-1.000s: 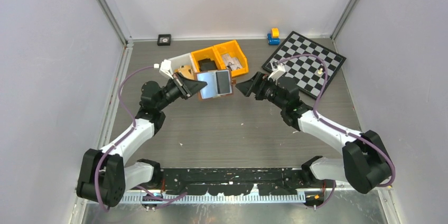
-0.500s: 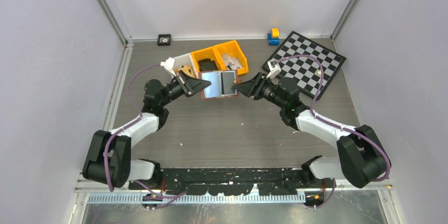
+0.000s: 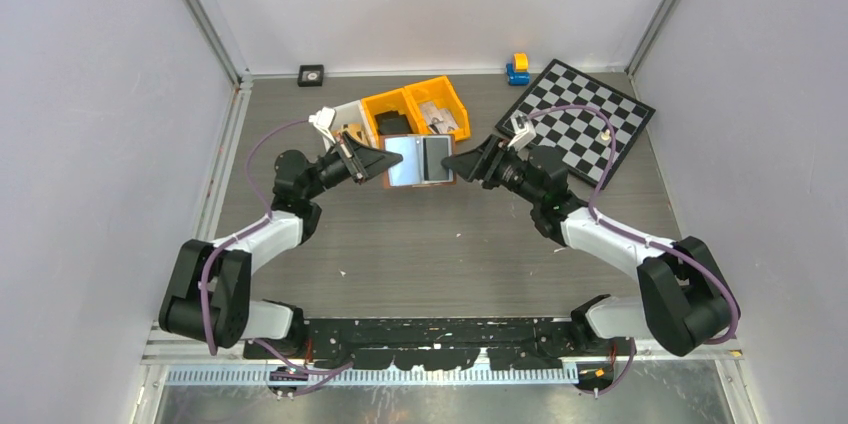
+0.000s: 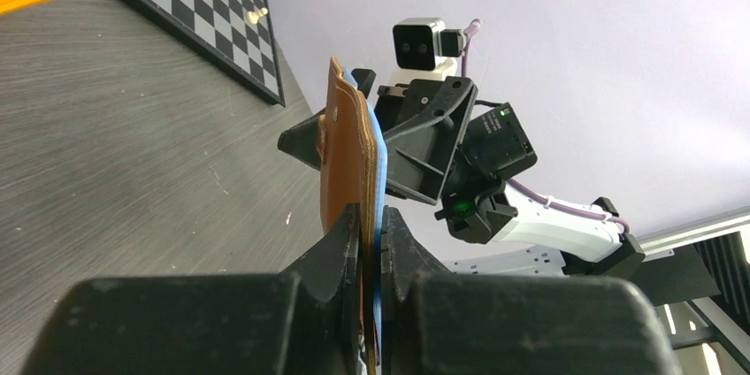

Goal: Take the credit cards out of the card holder
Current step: Remove the credit card from the card holder.

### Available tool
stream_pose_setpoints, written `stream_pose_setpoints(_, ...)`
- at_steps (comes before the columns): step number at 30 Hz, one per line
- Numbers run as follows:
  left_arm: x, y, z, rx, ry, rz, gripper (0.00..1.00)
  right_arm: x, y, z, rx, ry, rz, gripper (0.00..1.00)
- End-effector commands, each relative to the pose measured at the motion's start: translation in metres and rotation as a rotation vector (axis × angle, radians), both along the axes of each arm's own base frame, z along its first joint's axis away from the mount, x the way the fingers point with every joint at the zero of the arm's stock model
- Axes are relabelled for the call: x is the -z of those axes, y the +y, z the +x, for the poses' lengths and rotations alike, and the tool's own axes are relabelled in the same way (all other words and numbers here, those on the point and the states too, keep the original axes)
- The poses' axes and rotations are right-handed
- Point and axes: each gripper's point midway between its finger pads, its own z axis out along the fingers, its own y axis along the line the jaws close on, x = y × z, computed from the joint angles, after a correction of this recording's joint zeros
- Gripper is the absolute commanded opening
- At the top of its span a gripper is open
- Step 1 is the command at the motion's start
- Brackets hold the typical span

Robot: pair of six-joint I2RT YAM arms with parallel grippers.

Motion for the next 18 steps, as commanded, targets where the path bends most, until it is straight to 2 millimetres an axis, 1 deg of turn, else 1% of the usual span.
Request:
stream_pose_setpoints(1,-0.036,-0.003,-0.004,0.044,-0.12,-0.058,0.0,-0.018,0.002,0.005,-0.007,-0.037,0.053,0.74)
stream_pose_setpoints(3,-0.038,-0.004,-0.006,0.054,-0.12,-0.07,0.0,-0.022,0.005,0.003,-0.035,-0.047,0.083,0.72)
stream_pose_setpoints(5,-0.038,-0.004,-0.006,0.058,-0.119,-0.075,0.0,-0.03,0.008,-0.001,-0.069,-0.069,0.116,0.66)
stream_pose_setpoints(8,-0.036,-0.004,-0.005,0.061,-0.107,-0.077,0.0,-0.036,0.012,-0.006,-0.108,-0.084,0.138,0.62)
stream_pose_setpoints(14,-0.034,-0.006,-0.004,0.072,-0.1,-0.09,0.0,-0.046,0.012,-0.013,-0.135,-0.124,0.185,0.42)
stream_pose_setpoints(17,-0.029,-0.006,-0.001,0.07,-0.089,-0.085,0.0,-0.048,0.011,-0.015,-0.133,-0.131,0.191,0.25)
stream_pose_setpoints(18,-0.027,-0.006,0.0,0.068,-0.084,-0.084,0.0,-0.048,0.01,-0.015,-0.132,-0.131,0.191,0.23)
